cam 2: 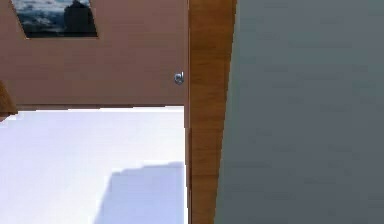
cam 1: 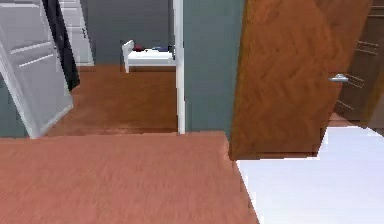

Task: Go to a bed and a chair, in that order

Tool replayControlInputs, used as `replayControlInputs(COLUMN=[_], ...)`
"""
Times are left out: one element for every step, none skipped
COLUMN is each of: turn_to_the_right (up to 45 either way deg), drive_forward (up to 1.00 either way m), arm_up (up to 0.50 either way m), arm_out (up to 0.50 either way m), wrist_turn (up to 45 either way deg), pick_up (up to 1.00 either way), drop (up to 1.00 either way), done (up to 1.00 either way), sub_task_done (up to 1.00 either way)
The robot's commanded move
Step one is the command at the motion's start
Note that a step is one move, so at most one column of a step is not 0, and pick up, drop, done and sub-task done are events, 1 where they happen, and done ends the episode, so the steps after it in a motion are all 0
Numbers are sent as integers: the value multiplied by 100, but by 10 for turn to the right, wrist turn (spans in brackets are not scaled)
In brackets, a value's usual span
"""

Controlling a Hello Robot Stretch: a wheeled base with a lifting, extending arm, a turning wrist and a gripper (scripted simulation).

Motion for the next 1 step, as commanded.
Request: replayControlInputs(turn_to_the_right=[210], drive_forward=[0], arm_up=[0], arm_out=[0], wrist_turn=[0], pick_up=[0], drop=[0], done=[0], sub_task_done=[0])
